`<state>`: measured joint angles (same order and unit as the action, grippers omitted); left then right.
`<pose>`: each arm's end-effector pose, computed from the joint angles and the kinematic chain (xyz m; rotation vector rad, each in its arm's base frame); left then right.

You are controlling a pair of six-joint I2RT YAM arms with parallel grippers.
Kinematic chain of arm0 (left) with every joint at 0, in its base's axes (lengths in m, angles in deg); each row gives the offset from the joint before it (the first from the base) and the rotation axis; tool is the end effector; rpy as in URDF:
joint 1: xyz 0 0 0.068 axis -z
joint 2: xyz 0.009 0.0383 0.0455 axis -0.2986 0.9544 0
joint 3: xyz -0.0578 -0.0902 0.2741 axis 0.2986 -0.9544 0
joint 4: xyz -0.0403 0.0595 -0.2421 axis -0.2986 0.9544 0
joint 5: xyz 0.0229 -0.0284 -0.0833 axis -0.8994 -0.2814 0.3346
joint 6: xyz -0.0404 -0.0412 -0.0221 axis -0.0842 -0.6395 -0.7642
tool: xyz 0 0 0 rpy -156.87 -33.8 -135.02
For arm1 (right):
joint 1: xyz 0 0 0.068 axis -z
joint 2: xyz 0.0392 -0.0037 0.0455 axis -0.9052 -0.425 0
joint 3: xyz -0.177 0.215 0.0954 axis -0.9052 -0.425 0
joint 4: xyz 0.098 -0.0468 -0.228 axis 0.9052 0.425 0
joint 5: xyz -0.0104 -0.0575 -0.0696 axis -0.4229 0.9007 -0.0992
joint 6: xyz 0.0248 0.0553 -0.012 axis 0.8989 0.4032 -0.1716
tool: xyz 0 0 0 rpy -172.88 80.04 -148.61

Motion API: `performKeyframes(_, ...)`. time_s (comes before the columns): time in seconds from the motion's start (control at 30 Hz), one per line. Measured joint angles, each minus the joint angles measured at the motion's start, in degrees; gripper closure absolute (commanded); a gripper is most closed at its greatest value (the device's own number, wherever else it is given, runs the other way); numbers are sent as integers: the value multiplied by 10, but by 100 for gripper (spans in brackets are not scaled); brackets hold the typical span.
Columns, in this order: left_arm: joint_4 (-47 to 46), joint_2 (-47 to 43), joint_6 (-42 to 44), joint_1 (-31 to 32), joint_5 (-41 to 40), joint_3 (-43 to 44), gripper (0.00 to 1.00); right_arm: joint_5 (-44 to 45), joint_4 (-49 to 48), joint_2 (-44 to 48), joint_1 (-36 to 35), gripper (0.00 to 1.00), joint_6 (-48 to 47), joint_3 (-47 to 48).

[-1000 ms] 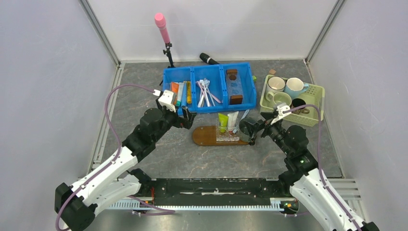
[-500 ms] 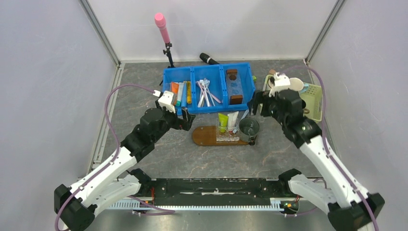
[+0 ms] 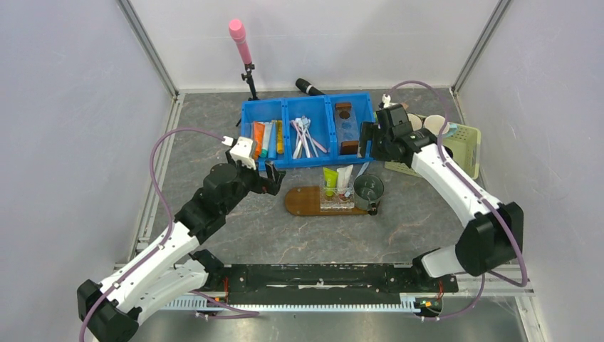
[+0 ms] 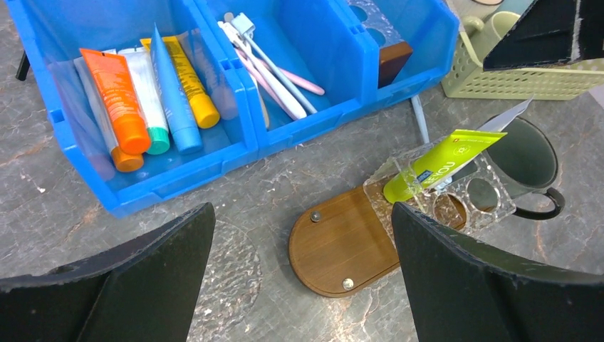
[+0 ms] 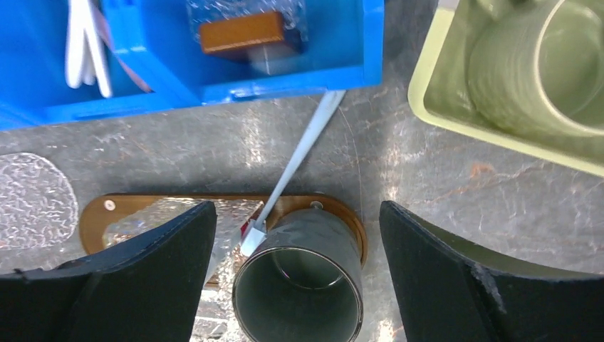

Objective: Prepare toiletry sets of a toothbrush and toothpaste on the tray

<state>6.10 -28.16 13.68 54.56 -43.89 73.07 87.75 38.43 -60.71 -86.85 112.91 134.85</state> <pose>0.1443 -0.1013 0.3133 0.2615 1.8313 -0.5090 0.2739 0.1040 0.3238 0.1762 2.4160 0.2351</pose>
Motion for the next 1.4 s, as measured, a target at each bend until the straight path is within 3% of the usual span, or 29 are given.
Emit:
performKeyframes(0.27, 3, -6, 12, 0, -7, -25, 0, -10, 15, -62, 8, 35, 29, -7)
performKeyframes(0.47, 2, -2, 29, 0, -8, -30, 0, -35, -14, -116, 11, 43, 50, -8)
performKeyframes(1.17, -6, -2, 37, 0, -9, -32, 0, -70, -115, -203, 11, 45, 114, -81)
performKeyframes(1.4, -7, -2, 37, 0, -9, -32, 0, -73, -145, -209, 12, 59, 130, -82)
